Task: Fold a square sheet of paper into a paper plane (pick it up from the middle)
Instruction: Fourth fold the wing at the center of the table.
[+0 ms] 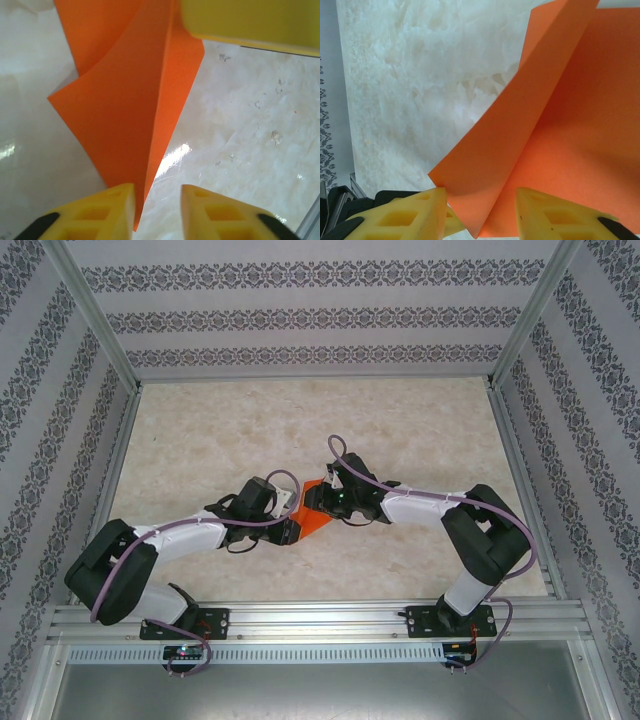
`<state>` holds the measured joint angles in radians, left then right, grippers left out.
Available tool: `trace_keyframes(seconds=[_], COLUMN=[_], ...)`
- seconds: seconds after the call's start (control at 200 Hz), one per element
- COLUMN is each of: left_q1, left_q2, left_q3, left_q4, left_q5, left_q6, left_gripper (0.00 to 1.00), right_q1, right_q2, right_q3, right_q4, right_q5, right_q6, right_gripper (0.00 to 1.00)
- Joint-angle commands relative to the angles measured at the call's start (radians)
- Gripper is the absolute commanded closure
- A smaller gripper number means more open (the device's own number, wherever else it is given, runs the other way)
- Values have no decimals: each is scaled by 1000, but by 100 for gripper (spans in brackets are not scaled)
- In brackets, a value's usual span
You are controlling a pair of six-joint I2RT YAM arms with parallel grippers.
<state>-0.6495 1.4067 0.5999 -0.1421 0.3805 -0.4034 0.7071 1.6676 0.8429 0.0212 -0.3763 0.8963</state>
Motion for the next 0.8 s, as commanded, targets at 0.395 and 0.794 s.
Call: trace_keyframes(seconds=[0.395,0.794], left_q1=[-43,-67], left_q2=[41,80], left_q3=[34,70], left_q4=[6,-24], left_q5=[-46,-128], left_q6=[46,53], left_gripper=[60,70], right_q1=[11,9], right_q2=[15,12], right_q3=[36,33], right_q4=[21,21], right_q5=[-6,-3], right_q6=[10,12], right_gripper=[59,59])
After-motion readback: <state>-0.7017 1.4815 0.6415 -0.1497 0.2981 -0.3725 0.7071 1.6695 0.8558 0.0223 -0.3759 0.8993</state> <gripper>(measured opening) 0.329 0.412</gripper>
